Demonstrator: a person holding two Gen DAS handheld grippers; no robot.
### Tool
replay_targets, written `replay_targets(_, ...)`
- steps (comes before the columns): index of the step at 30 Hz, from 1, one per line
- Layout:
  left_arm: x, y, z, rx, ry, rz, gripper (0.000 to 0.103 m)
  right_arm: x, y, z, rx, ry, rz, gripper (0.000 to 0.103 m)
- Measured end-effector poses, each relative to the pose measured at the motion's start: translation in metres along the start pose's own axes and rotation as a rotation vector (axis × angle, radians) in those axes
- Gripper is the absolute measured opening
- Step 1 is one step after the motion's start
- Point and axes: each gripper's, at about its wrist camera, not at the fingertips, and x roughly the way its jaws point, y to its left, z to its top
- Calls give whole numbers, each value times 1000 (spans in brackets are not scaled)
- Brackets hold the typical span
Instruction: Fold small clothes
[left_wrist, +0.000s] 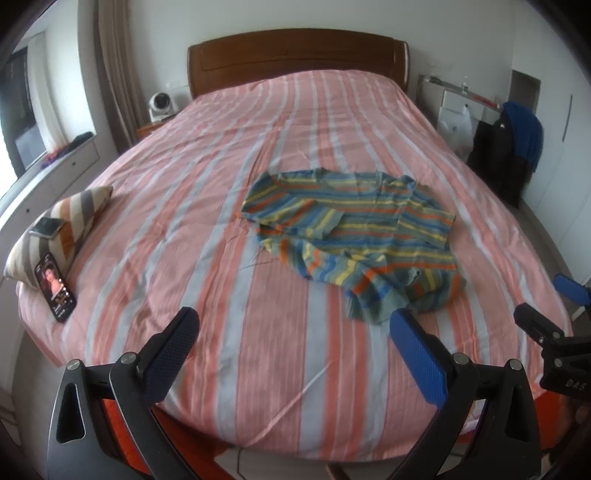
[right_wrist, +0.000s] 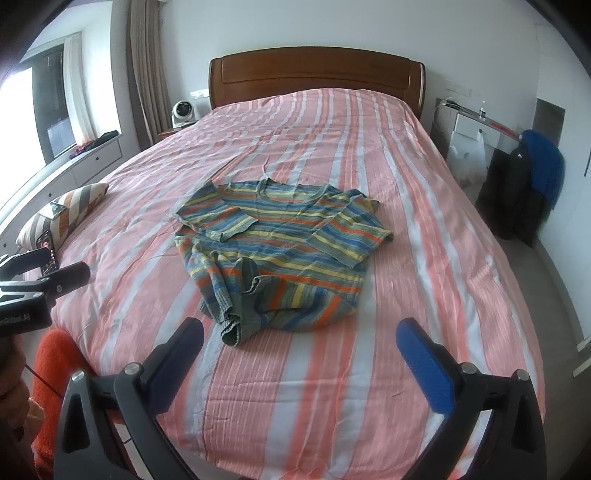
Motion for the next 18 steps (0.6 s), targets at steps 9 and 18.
replay_targets(9,2,-2,-4,-4,6,-5,103,4,0,-3,5,15,-12,103)
replay_targets(18,0,-3,-4,-5,-4,2,103,4,0,-3,5,14,-13,103)
